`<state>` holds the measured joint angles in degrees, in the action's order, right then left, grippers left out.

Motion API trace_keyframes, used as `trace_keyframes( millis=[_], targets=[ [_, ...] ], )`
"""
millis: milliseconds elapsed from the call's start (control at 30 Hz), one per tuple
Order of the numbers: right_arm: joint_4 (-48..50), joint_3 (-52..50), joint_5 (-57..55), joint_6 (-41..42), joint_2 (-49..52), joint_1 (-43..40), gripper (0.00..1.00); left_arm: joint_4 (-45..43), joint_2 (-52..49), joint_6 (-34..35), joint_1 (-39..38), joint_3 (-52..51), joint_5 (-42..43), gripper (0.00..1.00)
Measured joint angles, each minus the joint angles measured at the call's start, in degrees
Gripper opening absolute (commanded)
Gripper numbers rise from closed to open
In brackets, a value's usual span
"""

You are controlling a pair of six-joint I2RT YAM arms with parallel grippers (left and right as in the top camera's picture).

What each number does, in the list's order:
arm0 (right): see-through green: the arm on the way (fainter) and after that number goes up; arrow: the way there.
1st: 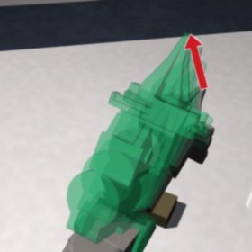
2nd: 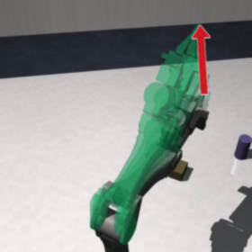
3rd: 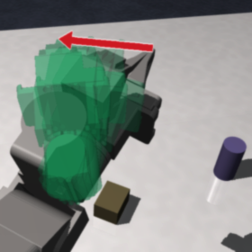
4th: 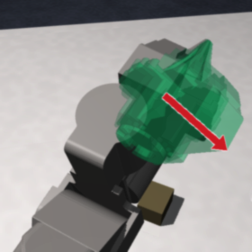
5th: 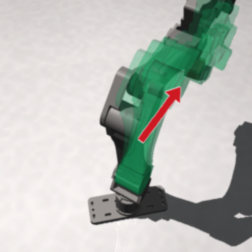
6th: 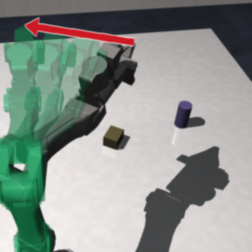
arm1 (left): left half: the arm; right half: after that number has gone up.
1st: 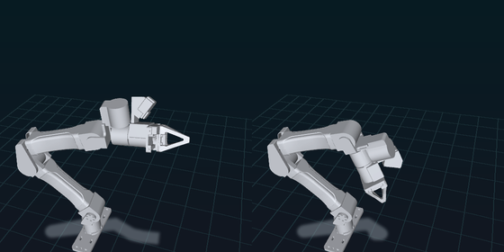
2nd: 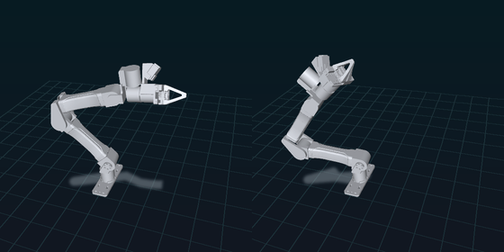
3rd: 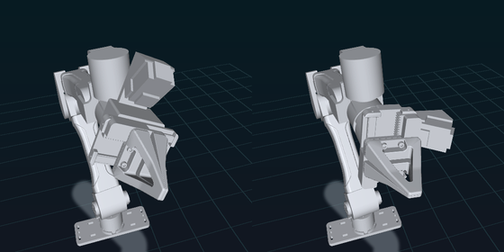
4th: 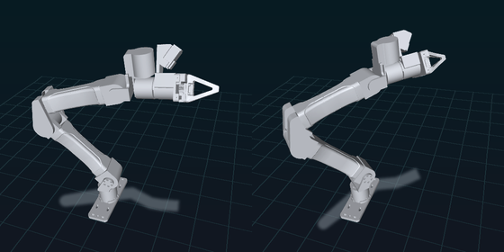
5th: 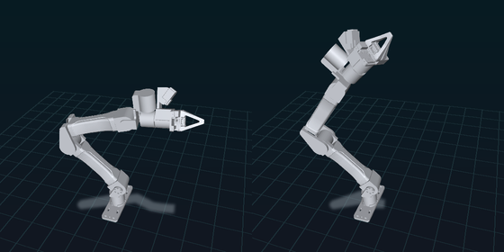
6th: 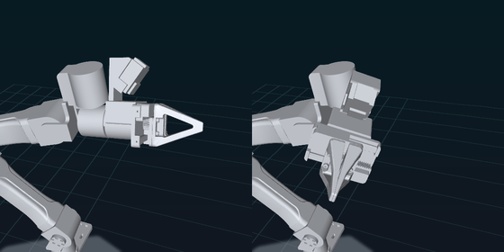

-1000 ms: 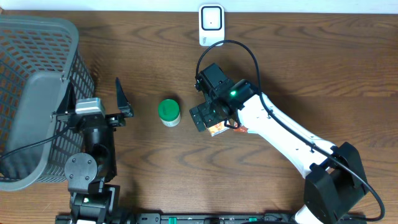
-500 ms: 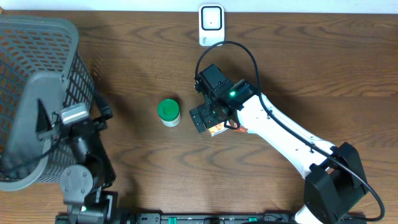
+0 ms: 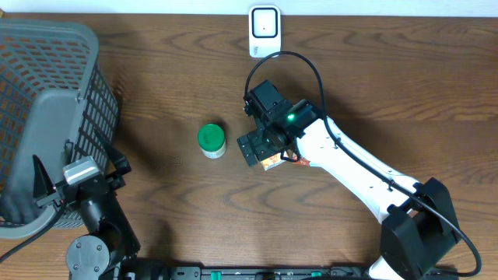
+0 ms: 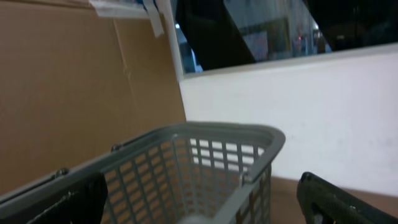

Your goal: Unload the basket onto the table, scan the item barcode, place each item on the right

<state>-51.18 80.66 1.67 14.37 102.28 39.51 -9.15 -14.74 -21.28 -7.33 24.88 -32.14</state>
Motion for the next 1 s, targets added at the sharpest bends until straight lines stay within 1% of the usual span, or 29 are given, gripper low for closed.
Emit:
trace_keyframes(
  millis=[233,467,700,867,1000],
  targets=[
    [-0.1,0.0,0.0,0.5,0.0,0.0,0.99,4.8,1.7,0.0,0.0,0.0,0.0,0.98],
    [-0.1,0.0,0.0,0.5,0.0,0.0,0.99,7.0,3.1,0.0,0.0,0.0,0.0,0.98],
    [2.6,0.0,0.0,0.5,0.0,0.0,0.99,9.3,3.3,0.3,0.0,0.0,0.9,0.98],
    [4.3,0.0,-0.2,0.6,0.0,0.0,0.99,13.2,3.3,2.4,0.0,0.0,6.6,0.98],
    [5.7,0.0,-0.4,0.6,0.0,0.0,0.99,14.0,3.3,3.5,0.0,0.0,14.2,0.98]
  ],
)
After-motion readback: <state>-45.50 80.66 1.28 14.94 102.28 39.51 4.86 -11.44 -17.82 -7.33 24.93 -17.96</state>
